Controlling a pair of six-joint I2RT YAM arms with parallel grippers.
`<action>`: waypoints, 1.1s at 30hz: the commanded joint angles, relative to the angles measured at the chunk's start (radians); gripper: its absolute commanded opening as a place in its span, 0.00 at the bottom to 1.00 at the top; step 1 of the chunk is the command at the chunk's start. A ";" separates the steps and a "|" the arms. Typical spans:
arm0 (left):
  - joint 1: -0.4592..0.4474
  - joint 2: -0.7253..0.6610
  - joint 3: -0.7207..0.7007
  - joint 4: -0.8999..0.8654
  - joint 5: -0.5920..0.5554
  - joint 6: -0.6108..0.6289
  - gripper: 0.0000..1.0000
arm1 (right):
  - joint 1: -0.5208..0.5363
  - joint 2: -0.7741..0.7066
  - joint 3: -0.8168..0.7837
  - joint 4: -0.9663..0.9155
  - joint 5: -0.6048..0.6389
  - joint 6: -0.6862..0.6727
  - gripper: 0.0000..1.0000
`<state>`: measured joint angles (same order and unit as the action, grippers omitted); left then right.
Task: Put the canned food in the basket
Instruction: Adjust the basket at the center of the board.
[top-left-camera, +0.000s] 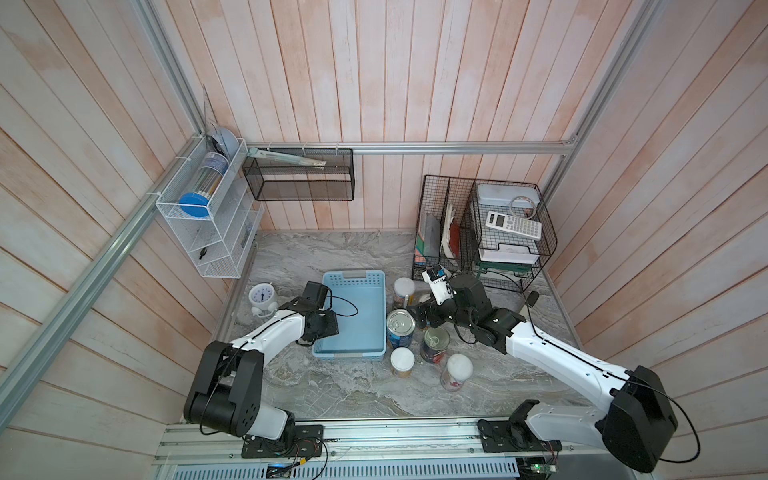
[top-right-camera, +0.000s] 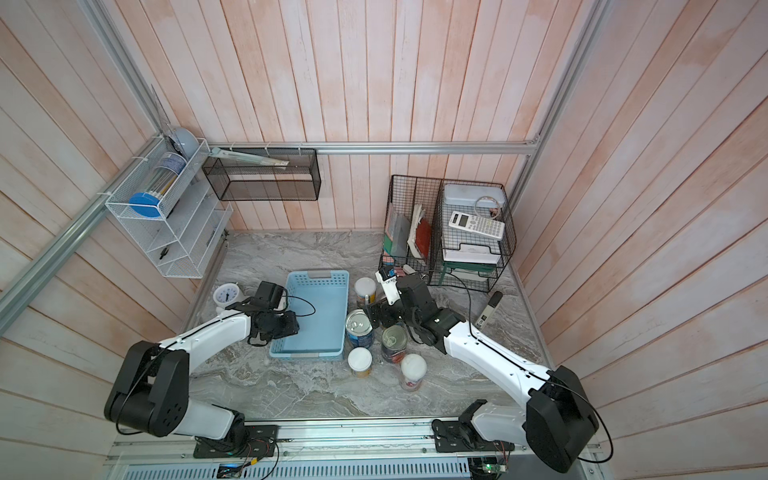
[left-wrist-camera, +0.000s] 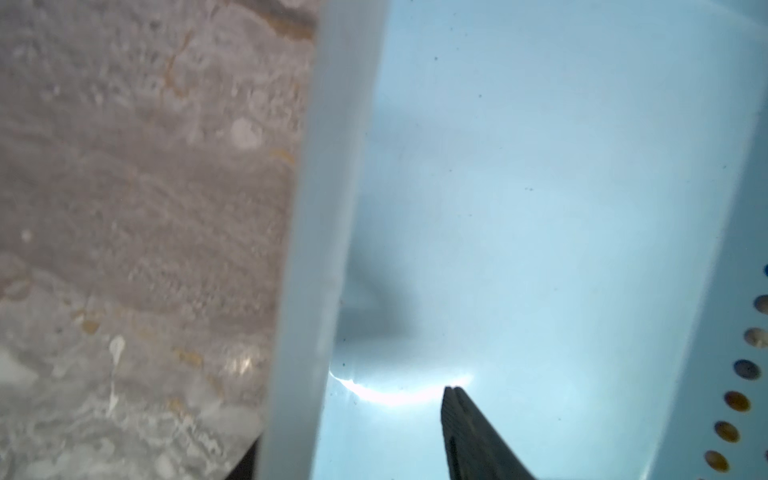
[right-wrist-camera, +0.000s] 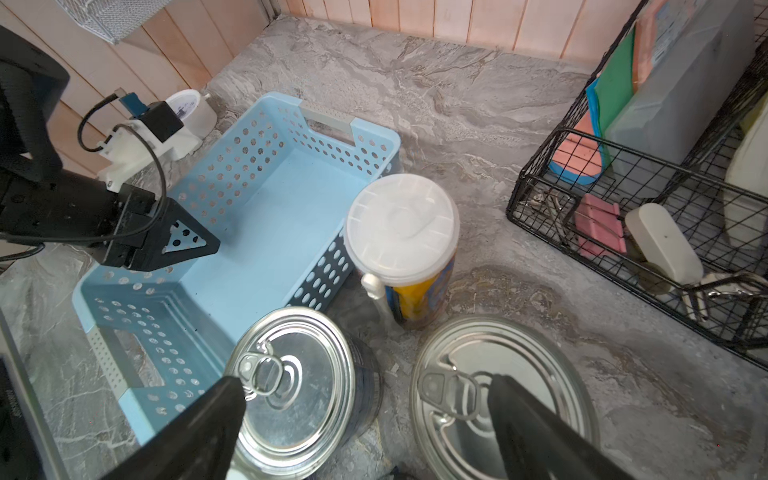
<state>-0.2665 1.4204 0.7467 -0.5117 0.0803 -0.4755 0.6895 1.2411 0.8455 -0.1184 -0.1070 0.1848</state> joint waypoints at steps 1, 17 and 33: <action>-0.019 -0.104 -0.085 0.012 0.028 -0.096 0.55 | 0.026 -0.023 0.024 -0.043 -0.009 0.014 0.98; -0.149 -0.286 -0.145 -0.060 -0.100 -0.248 0.68 | 0.122 -0.005 0.038 -0.099 0.015 0.038 0.98; -0.180 -0.492 -0.125 -0.038 -0.163 -0.299 1.00 | 0.125 0.068 0.124 -0.208 0.110 0.039 0.98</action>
<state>-0.4221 0.9520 0.5983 -0.5449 -0.0769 -0.7547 0.8093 1.3117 0.9466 -0.2867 -0.0338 0.2165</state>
